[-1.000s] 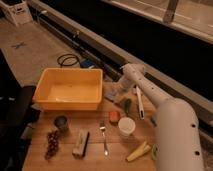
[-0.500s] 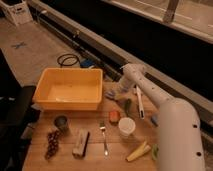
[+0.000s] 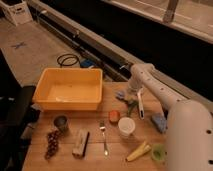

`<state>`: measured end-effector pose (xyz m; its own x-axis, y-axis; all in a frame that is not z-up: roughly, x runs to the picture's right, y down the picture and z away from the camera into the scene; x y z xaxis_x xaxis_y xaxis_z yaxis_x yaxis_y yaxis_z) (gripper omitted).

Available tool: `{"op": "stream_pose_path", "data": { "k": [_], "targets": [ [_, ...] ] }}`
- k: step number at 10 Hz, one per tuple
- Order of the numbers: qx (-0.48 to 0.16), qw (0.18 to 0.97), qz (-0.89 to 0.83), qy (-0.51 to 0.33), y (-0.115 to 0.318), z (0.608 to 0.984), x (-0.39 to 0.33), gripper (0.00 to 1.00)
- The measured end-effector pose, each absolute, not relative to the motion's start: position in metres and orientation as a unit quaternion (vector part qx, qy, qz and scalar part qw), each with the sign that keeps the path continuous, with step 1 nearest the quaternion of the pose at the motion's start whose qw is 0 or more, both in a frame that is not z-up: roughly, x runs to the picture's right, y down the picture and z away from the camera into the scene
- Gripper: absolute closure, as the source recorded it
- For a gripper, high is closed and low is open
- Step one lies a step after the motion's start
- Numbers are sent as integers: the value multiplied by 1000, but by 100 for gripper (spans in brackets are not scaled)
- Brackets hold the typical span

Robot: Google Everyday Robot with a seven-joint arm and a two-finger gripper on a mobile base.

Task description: Wipe table surface with towel

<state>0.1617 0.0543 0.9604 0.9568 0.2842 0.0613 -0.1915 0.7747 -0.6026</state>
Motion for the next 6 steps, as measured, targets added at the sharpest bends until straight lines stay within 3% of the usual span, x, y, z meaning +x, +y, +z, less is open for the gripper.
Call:
{"op": "stream_pose_path", "data": {
  "k": [3,6],
  "targets": [
    [-307,940,127,-76,36,984,150,100],
    [-301,941,120,-94,34,985,129,100]
  ]
}}
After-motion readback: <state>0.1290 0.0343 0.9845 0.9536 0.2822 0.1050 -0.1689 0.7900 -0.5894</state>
